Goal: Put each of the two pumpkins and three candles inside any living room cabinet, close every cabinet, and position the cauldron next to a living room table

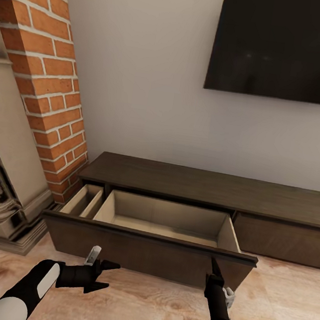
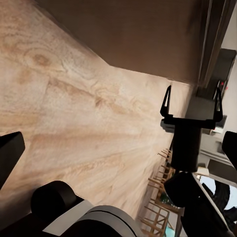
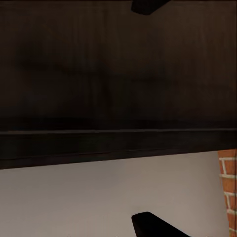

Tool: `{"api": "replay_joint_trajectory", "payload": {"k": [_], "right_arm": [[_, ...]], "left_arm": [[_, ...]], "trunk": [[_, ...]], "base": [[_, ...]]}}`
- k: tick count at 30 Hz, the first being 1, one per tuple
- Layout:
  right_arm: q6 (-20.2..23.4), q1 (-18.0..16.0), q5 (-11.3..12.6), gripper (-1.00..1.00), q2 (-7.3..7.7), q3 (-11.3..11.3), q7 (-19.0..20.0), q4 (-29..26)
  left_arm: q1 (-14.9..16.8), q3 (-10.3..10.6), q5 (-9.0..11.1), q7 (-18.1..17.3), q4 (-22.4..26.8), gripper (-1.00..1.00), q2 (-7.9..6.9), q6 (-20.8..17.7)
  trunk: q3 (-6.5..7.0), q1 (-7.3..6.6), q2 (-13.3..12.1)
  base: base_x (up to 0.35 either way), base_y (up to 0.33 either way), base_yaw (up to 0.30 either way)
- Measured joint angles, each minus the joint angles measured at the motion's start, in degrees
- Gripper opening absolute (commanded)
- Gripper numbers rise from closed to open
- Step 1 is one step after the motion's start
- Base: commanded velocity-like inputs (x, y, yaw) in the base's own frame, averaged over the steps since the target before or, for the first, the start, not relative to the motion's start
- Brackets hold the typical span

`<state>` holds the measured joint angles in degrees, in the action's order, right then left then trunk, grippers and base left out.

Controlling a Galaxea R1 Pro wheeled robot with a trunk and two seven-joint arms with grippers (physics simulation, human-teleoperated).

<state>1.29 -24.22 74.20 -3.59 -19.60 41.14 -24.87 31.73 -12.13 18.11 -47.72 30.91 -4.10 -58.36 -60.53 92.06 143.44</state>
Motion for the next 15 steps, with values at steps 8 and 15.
{"api": "replay_joint_trajectory", "payload": {"k": [8, 15], "right_arm": [[4.2, -0.2, 0.0, 1.00, 0.07, 4.7, -0.3, -0.1], [17.4, -0.4, -0.1, 1.00, 0.02, 5.6, -9.0, -0.4]], "left_arm": [[0.0, 0.0, 0.0, 0.0, 0.0, 1.00, 0.00, 0.0], [0.0, -0.1, 0.1, -0.2, 0.2, 1.00, -0.09, -0.6]], "trunk": [[0.00, 0.00, 0.0], [0.00, 0.00, 0.0]], "base": [[-0.248, 0.000, 0.000], [-0.016, 0.000, 0.000]]}}
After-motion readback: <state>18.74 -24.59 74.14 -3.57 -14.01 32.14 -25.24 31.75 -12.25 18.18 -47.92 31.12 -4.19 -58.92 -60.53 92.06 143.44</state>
